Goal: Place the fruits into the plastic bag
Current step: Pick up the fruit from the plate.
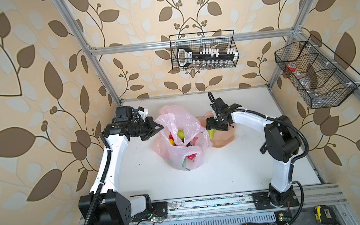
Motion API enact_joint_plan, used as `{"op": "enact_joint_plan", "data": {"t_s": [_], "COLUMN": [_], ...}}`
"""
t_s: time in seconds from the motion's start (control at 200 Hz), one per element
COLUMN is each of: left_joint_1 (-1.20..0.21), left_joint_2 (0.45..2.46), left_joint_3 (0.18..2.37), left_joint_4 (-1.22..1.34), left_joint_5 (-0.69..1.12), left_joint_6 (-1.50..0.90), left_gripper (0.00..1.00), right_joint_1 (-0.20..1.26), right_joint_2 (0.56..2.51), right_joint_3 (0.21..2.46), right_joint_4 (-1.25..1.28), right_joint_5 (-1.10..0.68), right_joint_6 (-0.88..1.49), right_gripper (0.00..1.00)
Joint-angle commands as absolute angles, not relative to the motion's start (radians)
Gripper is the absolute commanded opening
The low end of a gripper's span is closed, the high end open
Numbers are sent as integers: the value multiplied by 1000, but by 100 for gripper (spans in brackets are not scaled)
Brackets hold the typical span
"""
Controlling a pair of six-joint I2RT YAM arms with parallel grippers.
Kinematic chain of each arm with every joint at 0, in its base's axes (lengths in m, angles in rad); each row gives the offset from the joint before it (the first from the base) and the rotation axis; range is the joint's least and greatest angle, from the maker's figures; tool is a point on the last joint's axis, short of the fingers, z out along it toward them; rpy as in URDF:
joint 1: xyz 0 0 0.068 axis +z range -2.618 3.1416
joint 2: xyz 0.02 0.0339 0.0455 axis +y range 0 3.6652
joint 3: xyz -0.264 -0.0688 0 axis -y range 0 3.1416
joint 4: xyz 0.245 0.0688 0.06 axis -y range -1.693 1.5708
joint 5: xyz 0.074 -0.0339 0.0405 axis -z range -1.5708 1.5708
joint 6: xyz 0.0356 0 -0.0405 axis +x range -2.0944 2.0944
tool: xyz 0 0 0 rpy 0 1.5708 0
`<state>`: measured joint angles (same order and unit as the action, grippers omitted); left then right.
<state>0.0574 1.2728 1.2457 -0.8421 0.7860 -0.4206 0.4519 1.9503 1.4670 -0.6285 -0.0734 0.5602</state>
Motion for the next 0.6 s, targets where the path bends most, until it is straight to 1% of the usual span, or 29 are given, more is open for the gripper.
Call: {"op": "enact_joint_plan", "data": {"t_s": [0.0,0.26,0.345,0.435,0.595], "left_joint_1": [47,47,47,48,47], "left_joint_2": [1257,1262,1265,1267,1269], "left_joint_3": [1271,1272,1273,1279,1279], "left_joint_4": [-851,-848,-848,-848,-848], "left_joint_5": [816,818,817,817,819], "left_joint_6": [-391,-391,-391,-390,-391], "left_gripper": [0,0,0,0,0], "right_joint_1": [460,471,472,472,469], "right_joint_2": [1996,2035,2036,2021,1944], "right_joint_3": [1500,1509,1509,1504,1493], "right_joint_4": [-629,-628,-628,-628,-625], "right_joint_5": [-39,-13,-11,-8,9], "right_joint_6": [570,581,583,581,579], "right_gripper": [79,76,71,61,54]}}
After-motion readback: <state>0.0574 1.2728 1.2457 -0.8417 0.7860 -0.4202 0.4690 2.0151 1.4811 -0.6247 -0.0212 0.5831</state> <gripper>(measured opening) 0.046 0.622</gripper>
